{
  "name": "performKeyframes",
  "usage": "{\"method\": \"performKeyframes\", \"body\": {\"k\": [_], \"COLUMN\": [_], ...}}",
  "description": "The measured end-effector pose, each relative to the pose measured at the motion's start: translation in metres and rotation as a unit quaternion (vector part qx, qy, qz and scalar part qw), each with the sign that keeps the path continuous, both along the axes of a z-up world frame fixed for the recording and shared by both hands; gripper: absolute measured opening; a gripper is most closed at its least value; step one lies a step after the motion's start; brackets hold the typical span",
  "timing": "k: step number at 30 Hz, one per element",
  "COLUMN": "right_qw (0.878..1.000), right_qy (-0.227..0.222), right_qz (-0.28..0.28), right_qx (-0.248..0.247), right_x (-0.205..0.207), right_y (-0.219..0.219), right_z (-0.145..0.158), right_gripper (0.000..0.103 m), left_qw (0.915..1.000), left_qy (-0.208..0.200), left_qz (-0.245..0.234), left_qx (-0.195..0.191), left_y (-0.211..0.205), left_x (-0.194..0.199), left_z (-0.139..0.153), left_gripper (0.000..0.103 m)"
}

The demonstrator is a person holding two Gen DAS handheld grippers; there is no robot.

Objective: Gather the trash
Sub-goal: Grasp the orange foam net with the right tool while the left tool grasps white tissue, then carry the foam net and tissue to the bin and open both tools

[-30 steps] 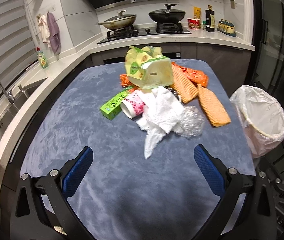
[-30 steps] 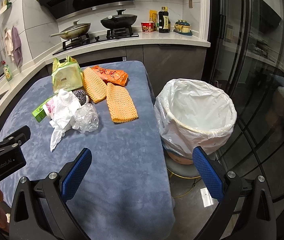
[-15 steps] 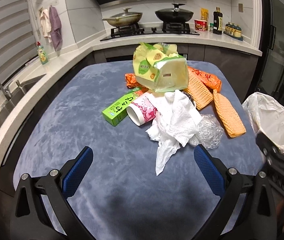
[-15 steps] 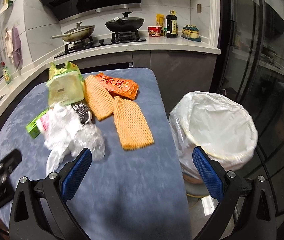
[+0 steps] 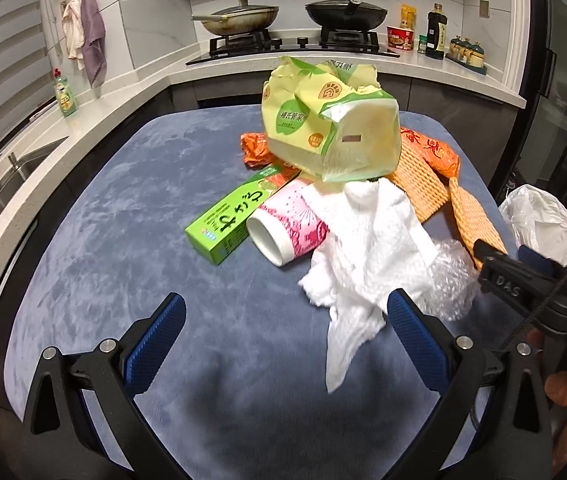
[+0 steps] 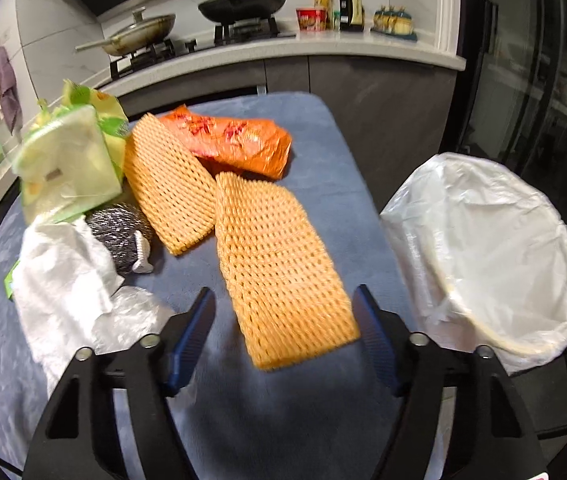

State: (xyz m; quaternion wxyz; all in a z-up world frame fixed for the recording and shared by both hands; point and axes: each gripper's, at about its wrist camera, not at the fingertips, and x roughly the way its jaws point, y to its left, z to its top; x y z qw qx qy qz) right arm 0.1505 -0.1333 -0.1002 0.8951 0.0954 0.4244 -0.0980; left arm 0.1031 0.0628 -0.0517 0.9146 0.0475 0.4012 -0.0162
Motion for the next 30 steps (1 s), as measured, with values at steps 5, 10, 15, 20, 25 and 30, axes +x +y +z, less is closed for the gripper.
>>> {"method": "performKeyframes", "body": {"k": [5, 10, 15, 20, 25, 30], "right_qw": [1.000, 1.000, 1.000, 0.999, 0.999, 0.999], "right_qy": [0.016, 0.013, 0.001, -0.002, -0.013, -0.035], "right_qz": [0.000, 0.004, 0.005, -0.009, -0.012, -0.008], "right_qx": [0.008, -0.012, 0.005, 0.031, 0.042, 0.032], "right_x": [0.013, 0.015, 0.014, 0.011, 0.003, -0.010], "right_y": [0.000, 0.006, 0.002, -0.006, -0.011, -0.014], "right_z": [-0.013, -0.016, -0.014, -0.011, -0.001, 0.022], "right_gripper": [0.055, 0.044, 0.021, 0.009, 0.009, 0.009], "left_qw": [0.9998, 0.9993, 0.9984, 0.9965, 0.9953, 0.9940], "left_qy": [0.004, 0.003, -0.001, -0.005, 0.006, 0.021], "left_qz": [-0.014, -0.035, -0.053, -0.076, -0.095, -0.103], "left_qx": [-0.012, -0.014, -0.017, -0.033, -0.018, -0.033], "left_y": [-0.006, -0.017, -0.028, -0.036, -0.049, -0.049], "left_x": [0.015, 0.025, 0.034, 0.041, 0.049, 0.052], "left_z": [-0.004, -0.007, -0.008, -0.005, -0.008, -0.012], "left_gripper": [0.096, 0.096, 0.095, 0.089, 0.062, 0.033]}}
